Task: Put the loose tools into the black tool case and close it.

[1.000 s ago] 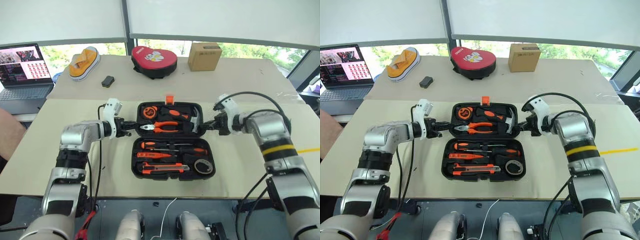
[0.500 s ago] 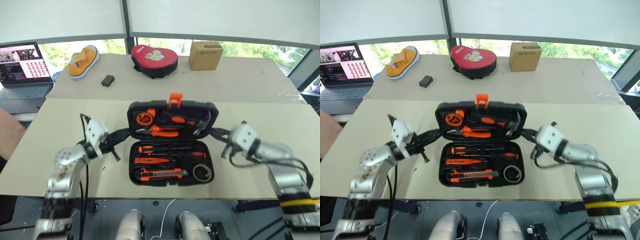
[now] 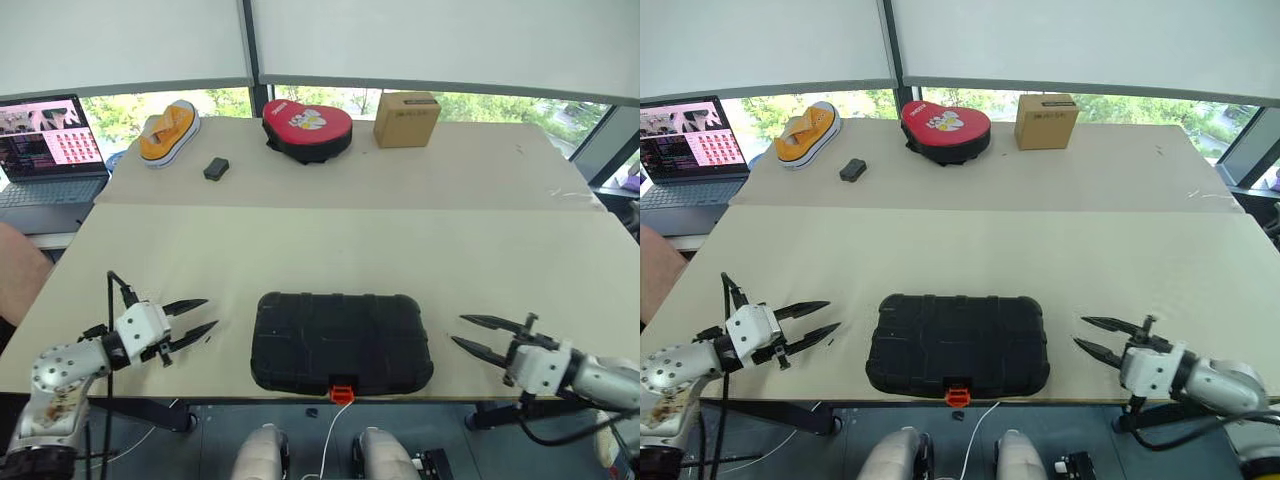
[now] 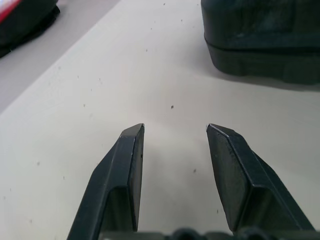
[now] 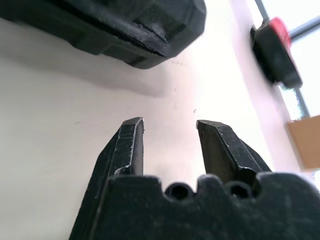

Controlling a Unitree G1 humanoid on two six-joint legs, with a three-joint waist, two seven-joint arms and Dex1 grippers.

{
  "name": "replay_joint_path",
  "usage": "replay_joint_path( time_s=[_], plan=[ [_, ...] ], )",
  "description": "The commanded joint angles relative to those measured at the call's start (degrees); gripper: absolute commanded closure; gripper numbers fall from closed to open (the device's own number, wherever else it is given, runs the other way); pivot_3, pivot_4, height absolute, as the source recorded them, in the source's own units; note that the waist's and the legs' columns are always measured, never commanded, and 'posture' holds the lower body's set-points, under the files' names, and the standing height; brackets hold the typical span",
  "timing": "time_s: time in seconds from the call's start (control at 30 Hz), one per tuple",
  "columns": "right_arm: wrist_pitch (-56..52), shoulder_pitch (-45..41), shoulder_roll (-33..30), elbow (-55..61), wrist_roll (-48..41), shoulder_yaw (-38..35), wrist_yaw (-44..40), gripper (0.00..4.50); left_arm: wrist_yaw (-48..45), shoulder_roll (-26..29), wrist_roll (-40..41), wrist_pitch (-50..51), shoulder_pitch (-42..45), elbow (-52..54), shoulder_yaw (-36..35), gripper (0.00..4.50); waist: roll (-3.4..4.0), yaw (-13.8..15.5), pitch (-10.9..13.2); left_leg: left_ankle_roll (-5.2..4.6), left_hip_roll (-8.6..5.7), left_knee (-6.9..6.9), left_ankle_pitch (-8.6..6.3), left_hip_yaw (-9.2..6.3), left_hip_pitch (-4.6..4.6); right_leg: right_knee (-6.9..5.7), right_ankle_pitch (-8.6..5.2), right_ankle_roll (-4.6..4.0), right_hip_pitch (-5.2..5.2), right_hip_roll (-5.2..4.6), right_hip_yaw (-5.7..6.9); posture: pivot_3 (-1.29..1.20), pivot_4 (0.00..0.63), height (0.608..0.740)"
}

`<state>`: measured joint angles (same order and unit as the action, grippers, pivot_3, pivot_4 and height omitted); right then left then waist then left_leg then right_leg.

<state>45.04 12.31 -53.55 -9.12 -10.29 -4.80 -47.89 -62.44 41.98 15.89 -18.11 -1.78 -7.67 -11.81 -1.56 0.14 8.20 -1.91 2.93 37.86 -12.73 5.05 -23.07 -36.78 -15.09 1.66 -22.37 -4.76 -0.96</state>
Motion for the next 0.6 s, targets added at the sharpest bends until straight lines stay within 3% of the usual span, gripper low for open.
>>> replay_joint_path(
  time_s=[0.03,0.13,0.23,0.33,0.6],
  plan=[
    [-12.4,8.9,-4.6,13.6,-12.9,0.1,-7.3,3.57,-1.9,0.7,2.1,3.9,4.4,0.5,2.0,2.29,-0.02,0.2,0.0,0.00,0.01,-0.01,0.00,0.01,0.07,-0.01,0.00,-0.01,0.05,-0.01,0.00,0.00,0.150,0.740],
    [-19.9,13.2,-6.0,21.5,-13.2,1.9,-8.6,4.50,-1.7,-0.7,0.8,9.2,11.8,-0.6,6.1,3.50,-0.08,0.5,0.0,0.00,-0.01,-0.01,0.00,-0.01,0.11,0.00,0.00,-0.01,0.12,-0.07,0.04,0.00,0.150,0.740],
    [-25.0,12.7,-5.2,25.8,-11.7,3.6,-8.4,4.50,-3.3,-1.7,-1.0,10.8,16.9,-2.7,10.1,4.44,-0.13,0.6,-0.1,0.00,-0.02,0.01,0.01,0.00,0.10,0.02,0.00,0.00,0.10,-0.05,0.09,0.00,0.150,0.740],
    [-34.6,12.8,-6.2,31.9,-11.6,6.7,-8.8,4.50,-4.8,-2.9,-3.2,12.8,22.3,-6.2,14.4,4.44,-0.14,0.4,-0.1,-0.01,-0.10,0.01,0.00,0.03,0.07,0.04,-0.03,0.05,0.09,-0.02,0.03,0.00,0.150,0.740],
    [-43.6,-0.8,5.0,34.3,-7.7,10.4,-1.1,4.50,-8.0,-3.5,-6.3,14.5,28.1,-12.1,18.9,4.44,-0.35,0.2,0.0,0.05,-0.03,0.02,0.03,-0.07,-0.20,-0.05,-0.04,-0.01,-0.22,0.41,0.05,0.00,0.150,0.740]
  ],
)
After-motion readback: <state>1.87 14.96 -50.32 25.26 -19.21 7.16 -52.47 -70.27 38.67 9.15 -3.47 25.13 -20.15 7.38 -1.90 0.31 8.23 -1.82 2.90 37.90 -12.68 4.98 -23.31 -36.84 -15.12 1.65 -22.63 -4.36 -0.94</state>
